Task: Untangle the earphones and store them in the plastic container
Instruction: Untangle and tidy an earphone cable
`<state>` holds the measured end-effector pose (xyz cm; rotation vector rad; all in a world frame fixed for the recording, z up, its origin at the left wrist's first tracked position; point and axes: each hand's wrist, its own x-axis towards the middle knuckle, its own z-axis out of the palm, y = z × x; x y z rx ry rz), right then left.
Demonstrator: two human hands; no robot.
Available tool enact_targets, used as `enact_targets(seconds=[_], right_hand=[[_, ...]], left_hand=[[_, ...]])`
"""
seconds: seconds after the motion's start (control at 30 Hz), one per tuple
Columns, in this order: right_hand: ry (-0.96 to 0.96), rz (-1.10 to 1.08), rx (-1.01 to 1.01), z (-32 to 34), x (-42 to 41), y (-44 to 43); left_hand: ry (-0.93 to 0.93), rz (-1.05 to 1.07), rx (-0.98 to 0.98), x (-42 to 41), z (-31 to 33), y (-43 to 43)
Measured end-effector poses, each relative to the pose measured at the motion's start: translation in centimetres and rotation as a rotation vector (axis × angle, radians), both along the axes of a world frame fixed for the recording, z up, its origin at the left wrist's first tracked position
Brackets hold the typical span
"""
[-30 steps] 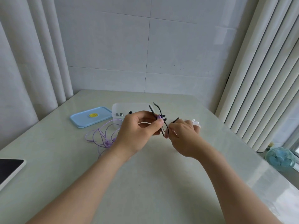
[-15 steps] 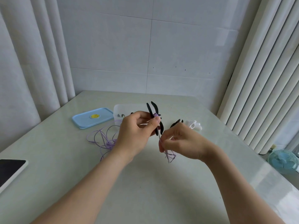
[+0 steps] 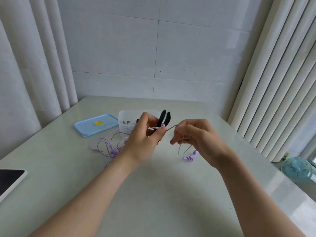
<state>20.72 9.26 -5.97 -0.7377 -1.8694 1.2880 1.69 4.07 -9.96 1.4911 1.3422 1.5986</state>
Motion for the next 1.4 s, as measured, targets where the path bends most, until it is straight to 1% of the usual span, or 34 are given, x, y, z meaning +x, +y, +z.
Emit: enact_targets(seconds=[0.03,0.1,0.23,0.3,0.47,0.6,0.7,0.77,0.9,1.03,1.1,1.17,1.27,1.4], right_hand=[[0.016,-0.005,-0.023,0.0,0.1,0.0],[0.002,-0.017,-0.034,0.1,0.1,-0.3],[-0.028,-0.032,-0.020,0.4,-0.3,-0.7],[-0.022,-0.063,-0.031,0.5,-0.3,-0.8],[-0.020,-0.175,-0.029,0.4,-0.3,-0.6],[-0.011,-0.371,0.050,0.2,-0.2,0.1],[0.031,-0.451,0.095,0.1,-0.1,0.4],[0.055,-0.514,0.152,-0.1,-0.1,0.8],[-0.080,-0.733,0.405,-1.4,0.1,2.4],[-0.404,-1.031,0.754,-2.7,0.8,3.2],[-0.527,-1.105,0.818,-3.0,1.1,3.4],[-0.623,-1.099,0.817,-3.3,1.4,3.4],[-0.668,-1.001,0.759,-3.5,1.1,3.4],[-0.574,-0.820,0.568,-3.2,0.0,2.8]], left_hand=[[0.089,-0.018,0.012,0.0,-0.1,-0.1],[0.201,-0.056,0.008,0.2,-0.5,-0.2],[0.359,-0.105,0.001,0.6,-0.7,-0.5],[0.395,-0.099,0.010,0.7,-0.6,-0.7],[0.390,-0.031,0.028,0.7,-0.9,-0.5],[0.330,0.057,0.062,0.5,-1.0,0.0],[0.238,0.156,0.078,0.0,-1.1,0.6],[0.236,0.237,0.094,-0.3,-1.2,0.9],[0.284,0.373,0.107,-0.6,-1.2,0.8],[0.233,0.483,0.098,-1.4,-1.6,1.4],[0.178,0.527,0.105,-1.5,-1.5,1.4],[0.125,0.559,0.123,-1.2,-1.1,1.2],[0.069,0.527,0.145,-0.9,-0.7,1.0],[0.133,0.428,0.175,-0.8,-0.8,0.9]])
